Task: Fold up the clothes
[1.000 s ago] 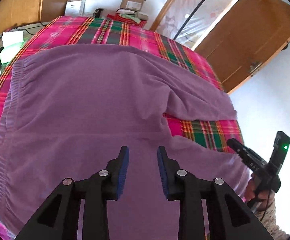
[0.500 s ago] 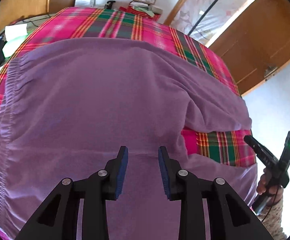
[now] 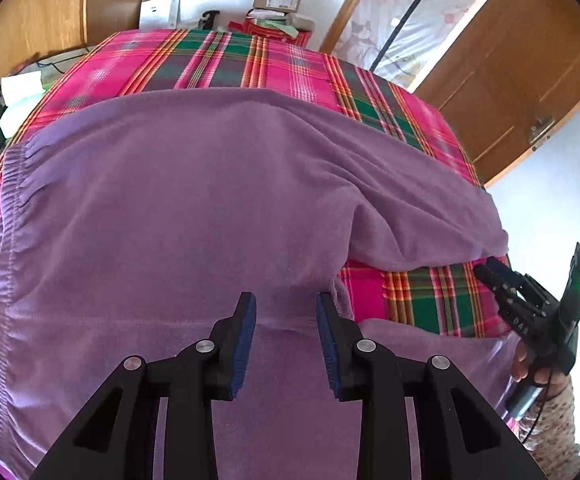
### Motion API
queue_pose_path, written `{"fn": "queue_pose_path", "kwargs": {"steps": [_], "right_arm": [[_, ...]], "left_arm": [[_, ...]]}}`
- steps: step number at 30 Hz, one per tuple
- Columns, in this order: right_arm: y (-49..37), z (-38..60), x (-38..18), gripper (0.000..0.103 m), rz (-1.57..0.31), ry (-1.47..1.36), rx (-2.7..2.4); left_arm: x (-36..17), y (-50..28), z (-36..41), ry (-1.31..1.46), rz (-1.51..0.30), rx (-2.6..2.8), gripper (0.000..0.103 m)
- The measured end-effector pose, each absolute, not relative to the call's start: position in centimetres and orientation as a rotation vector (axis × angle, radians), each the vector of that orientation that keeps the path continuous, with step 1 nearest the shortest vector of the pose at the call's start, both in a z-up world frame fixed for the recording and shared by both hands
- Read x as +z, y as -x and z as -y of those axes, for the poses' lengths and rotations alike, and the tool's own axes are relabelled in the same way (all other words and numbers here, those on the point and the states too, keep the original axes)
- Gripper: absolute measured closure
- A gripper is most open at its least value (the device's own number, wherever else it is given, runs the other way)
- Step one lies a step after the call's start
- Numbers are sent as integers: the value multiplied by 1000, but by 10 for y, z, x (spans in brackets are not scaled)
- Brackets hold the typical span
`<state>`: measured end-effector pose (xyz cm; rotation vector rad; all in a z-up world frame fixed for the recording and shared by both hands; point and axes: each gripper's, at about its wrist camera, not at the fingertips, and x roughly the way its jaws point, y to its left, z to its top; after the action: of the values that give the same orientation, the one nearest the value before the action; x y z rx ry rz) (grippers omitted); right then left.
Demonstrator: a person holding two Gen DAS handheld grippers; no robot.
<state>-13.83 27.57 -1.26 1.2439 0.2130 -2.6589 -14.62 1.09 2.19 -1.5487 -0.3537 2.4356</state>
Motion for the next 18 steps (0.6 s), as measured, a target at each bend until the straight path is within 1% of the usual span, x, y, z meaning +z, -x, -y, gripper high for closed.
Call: {"fn": "queue_pose_path", "kwargs": {"steps": [10,13,14,15,16,18], "right_arm": [[140,-227,-26,60,-495,-1127,-2539],[144,-222,-26,61,-507,-1113,-2528],[145,-222,-27,74,-503,-1114,-2527],[147,-222,-27,98,-496,-1117,-2530],[148,-223,-27,101,-489,-1120,-2532],[151,-230,-23,101,-443,-1114,-2568]], "left_arm": [[19,158,-17,1566,390,2432,71],[20,161,-18,1556,418,2427,71],[20,161,-19,1551,422,2418,71],[19,161,-20,1550,422,2414,71],[19,162,-21,1554,418,2414,71],[18,162,-21,1559,414,2413,71]]}}
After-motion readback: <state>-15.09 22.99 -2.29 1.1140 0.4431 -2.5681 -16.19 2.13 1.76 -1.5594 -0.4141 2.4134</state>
